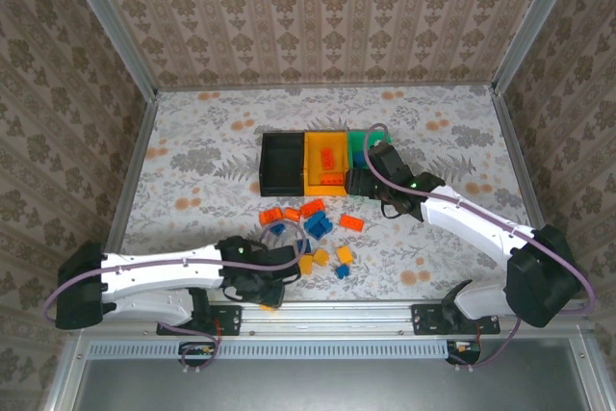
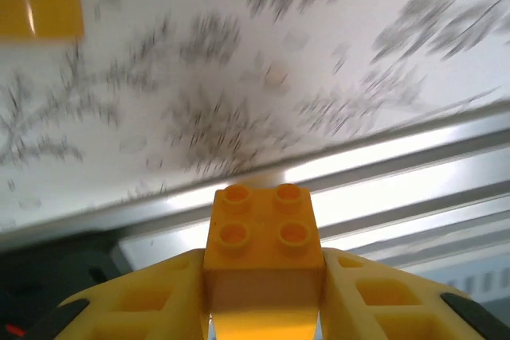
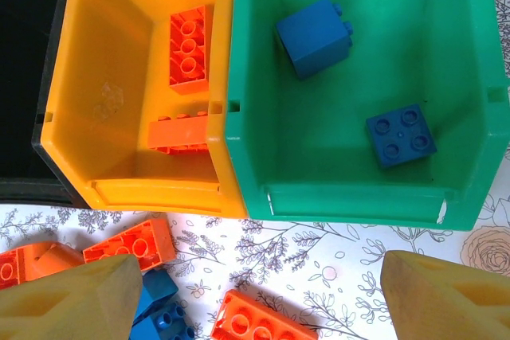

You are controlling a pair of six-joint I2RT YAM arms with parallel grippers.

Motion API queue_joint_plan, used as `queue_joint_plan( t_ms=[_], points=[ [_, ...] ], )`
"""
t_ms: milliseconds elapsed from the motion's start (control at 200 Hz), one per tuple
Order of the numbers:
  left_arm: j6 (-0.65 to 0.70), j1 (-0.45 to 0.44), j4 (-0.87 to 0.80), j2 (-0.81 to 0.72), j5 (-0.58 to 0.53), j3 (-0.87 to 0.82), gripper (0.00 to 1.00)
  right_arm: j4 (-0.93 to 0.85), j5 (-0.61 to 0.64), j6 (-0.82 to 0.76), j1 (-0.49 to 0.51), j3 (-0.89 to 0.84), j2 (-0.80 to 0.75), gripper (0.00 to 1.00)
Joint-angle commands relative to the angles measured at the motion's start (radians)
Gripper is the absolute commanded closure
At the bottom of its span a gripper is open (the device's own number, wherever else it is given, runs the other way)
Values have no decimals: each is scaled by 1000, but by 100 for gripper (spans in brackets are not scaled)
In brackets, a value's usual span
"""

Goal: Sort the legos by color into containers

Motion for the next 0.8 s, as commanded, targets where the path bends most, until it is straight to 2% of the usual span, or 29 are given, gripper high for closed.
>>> queue_joint_plan(
  t_ms=[0,95,370,600,795],
  points=[
    [87,49,3,14,-107,33,63,-14,18,12,-6,9,13,20],
    [115,83,-1,33,-111,43,67,-17,14,14,-6,11,11,20],
    [194,208,94,21,-152,44,68,-19,21,15,-8,7,-1,20],
    [228,258,194,18,-201,39,70,-19,20,17,-13,5,-6,20],
    [302,312,232,34,-274,102,71,-24,20,15,-18,7,-16,20]
  ],
)
